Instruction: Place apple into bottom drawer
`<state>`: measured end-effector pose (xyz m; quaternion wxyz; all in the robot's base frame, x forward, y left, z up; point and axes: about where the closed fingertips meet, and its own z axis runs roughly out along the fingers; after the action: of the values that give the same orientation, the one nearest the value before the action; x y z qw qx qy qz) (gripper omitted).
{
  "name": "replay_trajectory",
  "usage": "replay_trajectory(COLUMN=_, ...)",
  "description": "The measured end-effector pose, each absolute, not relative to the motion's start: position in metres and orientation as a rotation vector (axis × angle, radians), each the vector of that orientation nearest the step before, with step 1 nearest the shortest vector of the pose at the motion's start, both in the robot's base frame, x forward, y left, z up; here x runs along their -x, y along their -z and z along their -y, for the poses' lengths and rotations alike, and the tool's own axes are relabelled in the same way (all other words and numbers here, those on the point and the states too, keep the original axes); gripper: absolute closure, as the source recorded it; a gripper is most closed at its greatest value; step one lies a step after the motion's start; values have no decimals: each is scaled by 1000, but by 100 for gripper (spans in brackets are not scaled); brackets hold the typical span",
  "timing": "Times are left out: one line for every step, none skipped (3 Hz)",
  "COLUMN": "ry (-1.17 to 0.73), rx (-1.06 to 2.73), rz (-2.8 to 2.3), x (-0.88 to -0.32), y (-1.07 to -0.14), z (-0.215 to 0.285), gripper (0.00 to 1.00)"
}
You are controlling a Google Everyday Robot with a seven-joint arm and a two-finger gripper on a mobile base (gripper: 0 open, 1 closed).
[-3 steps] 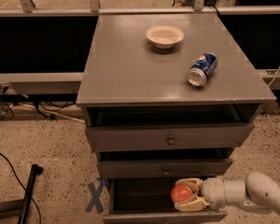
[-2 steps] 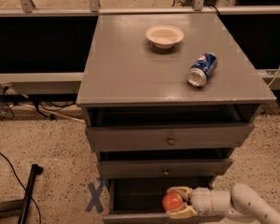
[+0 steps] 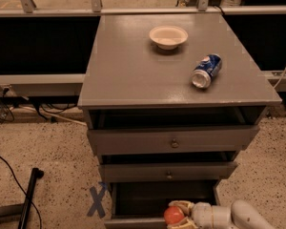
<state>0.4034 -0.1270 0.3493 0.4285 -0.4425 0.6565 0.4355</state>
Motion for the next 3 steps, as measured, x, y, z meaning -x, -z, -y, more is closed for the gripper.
replay_trajectory(ry=-1036, rx=1094, rz=-1663, x=-417, y=-333, z=126, gripper=100)
replay_trajectory(ry=-899, rx=1014, rz=-1721, x=-441, y=-303, z=143, gripper=100)
replay_trajectory(ry=-799, rx=961, rz=-1755, x=-459, y=-273, z=167, gripper=100)
